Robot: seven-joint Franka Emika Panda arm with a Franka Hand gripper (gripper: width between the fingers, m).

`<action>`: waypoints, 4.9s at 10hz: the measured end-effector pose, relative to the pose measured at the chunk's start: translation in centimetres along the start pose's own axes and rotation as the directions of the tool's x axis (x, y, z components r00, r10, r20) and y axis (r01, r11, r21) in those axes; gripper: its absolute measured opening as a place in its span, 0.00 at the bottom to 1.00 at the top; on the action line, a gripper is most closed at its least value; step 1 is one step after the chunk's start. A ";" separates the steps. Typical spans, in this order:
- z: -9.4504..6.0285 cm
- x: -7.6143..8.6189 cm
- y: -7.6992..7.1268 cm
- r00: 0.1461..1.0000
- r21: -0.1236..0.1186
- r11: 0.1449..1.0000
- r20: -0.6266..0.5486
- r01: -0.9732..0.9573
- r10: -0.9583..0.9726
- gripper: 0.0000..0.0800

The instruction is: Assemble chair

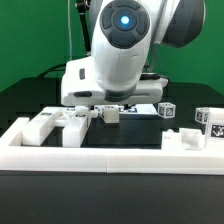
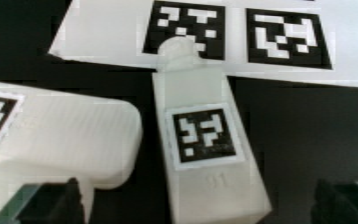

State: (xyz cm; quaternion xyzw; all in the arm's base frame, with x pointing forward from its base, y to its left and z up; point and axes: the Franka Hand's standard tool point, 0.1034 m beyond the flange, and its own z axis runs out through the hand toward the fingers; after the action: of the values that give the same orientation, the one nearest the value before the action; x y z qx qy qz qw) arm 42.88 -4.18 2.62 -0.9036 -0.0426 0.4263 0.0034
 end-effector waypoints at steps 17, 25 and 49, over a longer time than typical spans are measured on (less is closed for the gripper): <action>2.2 0.8 -0.4 1.000 -0.010 1.000 -0.020 0.023 -0.024 0.66; -1.3 0.6 -1.6 1.000 -0.005 1.000 -0.007 0.015 -0.015 0.37; -18.8 3.8 -6.1 0.320 0.039 0.994 -0.945 -0.097 0.069 0.37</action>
Offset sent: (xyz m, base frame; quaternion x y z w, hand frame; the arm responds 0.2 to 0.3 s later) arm -0.0010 0.0189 0.0047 -0.0081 -0.0097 -0.0111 0.9999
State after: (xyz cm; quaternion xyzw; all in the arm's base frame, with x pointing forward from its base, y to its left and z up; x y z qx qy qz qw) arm 59.29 2.76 11.91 -0.9838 0.0083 -0.1787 -0.0054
